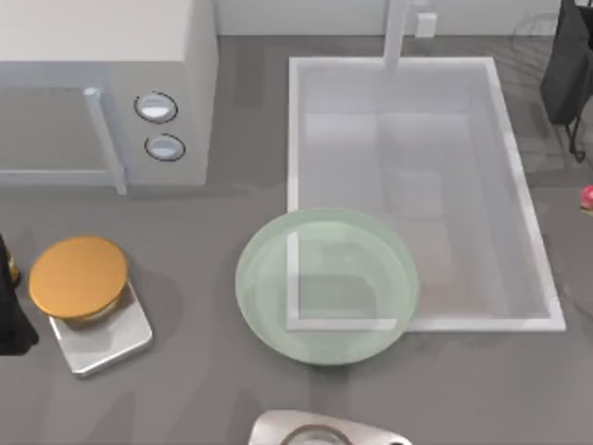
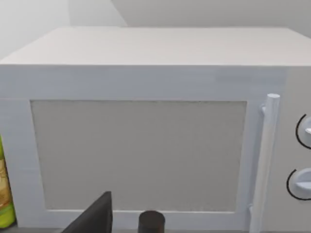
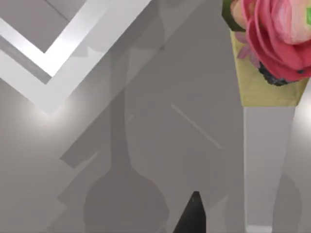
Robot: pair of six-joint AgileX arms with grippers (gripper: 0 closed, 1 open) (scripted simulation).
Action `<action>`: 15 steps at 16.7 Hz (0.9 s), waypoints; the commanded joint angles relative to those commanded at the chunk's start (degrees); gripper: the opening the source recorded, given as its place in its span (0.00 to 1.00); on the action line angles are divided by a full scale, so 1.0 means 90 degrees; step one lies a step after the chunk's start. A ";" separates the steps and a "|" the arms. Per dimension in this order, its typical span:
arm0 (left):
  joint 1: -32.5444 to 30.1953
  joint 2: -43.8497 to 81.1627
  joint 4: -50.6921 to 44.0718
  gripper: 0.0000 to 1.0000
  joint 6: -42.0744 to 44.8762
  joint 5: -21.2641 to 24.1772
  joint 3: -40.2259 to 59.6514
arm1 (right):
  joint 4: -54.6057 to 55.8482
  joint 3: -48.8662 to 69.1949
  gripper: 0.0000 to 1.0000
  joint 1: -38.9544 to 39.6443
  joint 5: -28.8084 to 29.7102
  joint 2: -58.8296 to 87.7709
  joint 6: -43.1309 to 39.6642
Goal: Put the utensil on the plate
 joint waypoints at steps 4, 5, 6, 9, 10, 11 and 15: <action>0.0000 0.0000 0.0000 1.00 0.0000 0.0000 0.0000 | -0.0218 0.0179 0.00 -0.0002 -0.0002 -0.0146 0.0014; 0.0000 0.0000 0.0000 1.00 0.0000 0.0000 0.0000 | -0.0218 0.0179 0.00 -0.0002 -0.0002 -0.0146 0.0014; 0.0000 0.0000 0.0000 1.00 0.0000 0.0000 0.0000 | -0.0202 0.0164 0.00 0.0009 -0.0004 -0.0121 0.0024; 0.0000 0.0000 0.0000 1.00 0.0000 0.0000 0.0000 | -0.0220 0.0229 0.00 0.0097 0.0005 -0.0070 0.0203; 0.0000 0.0000 0.0000 1.00 0.0000 0.0000 0.0000 | -0.0236 0.0293 0.00 0.0187 0.0013 -0.0022 0.0387; 0.0000 0.0000 0.0000 1.00 0.0000 0.0000 0.0000 | -0.0255 0.0377 0.00 0.0313 0.0025 0.0040 0.0640; 0.0000 0.0000 0.0000 1.00 0.0000 0.0000 0.0000 | -0.0378 0.0865 0.00 0.1062 0.0088 0.0424 0.2330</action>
